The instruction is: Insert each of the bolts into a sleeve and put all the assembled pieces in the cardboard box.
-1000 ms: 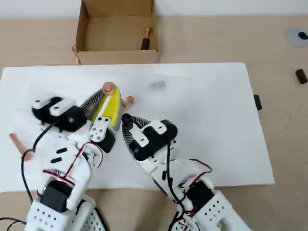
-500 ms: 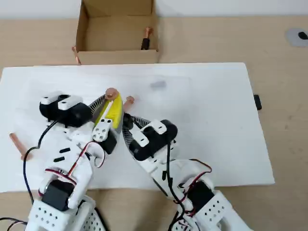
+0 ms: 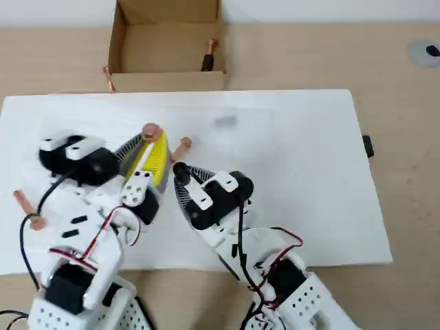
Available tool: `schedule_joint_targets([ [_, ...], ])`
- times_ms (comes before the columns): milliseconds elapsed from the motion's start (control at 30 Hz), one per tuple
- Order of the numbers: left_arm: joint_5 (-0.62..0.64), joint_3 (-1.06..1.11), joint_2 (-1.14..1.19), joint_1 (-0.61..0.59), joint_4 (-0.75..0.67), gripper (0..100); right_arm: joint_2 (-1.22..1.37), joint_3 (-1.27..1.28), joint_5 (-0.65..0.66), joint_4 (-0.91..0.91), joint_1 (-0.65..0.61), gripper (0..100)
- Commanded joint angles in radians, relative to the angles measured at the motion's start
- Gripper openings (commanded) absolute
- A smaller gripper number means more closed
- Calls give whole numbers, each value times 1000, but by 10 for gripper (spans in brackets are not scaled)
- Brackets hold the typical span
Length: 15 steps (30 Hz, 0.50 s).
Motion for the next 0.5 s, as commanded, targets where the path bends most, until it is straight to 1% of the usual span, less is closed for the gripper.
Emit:
schedule_joint_targets([
  [0,-5,-98,-7,-2,38,9,-21,2,-8,2,-13,9],
  [100,2,-103,-8,12,69,8,-21,2,-8,2,-13,9],
  [267,43,-103,-8,95,117,7,-21,2,-8,2,-13,9],
  [467,43,-101,-8,106,115,7,-21,2,-8,2,-13,9],
])
